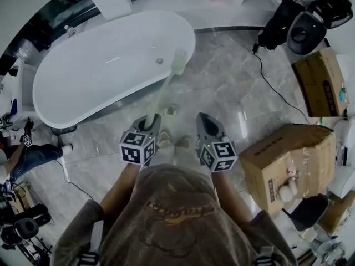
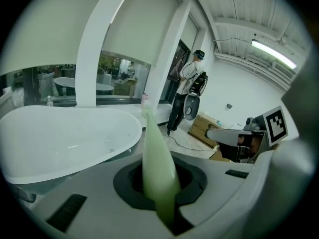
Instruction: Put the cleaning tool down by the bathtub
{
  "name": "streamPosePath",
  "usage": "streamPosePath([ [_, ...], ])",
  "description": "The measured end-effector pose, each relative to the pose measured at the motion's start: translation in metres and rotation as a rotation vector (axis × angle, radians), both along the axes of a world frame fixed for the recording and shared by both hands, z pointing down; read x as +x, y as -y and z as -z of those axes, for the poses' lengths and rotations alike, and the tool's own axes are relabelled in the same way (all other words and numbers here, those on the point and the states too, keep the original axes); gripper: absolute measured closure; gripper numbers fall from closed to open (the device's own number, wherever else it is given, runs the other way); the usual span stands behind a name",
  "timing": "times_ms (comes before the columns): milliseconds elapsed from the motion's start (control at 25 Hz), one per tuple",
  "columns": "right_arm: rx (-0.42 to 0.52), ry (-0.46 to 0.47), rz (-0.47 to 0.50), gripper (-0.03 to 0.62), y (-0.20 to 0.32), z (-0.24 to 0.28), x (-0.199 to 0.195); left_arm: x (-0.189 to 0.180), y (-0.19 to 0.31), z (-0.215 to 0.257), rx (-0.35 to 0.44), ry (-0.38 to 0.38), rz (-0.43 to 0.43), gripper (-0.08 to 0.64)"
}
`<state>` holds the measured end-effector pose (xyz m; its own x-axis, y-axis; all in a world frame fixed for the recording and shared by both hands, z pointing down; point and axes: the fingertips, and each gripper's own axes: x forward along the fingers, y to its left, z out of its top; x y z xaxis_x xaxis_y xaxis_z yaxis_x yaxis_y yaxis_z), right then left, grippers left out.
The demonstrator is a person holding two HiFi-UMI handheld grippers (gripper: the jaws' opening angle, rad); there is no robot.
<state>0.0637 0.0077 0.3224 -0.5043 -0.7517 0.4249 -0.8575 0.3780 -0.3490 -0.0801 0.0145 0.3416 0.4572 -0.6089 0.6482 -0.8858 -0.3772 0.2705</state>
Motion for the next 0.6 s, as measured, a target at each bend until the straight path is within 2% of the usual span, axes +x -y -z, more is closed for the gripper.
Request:
streamPosePath([
  [320,-0.039,-0.004,-0.010,0.594,0.014,-0.030,-0.014,-0.009,0.011,-0.031,-0.032,0.021,-0.023,0.535],
  [600,-0.066,-0.014,-0.029,0.594,0.020,-0.073,-0.025,-0.014,0.014,-0.082,-0.082,0.019,-0.034,0.535],
])
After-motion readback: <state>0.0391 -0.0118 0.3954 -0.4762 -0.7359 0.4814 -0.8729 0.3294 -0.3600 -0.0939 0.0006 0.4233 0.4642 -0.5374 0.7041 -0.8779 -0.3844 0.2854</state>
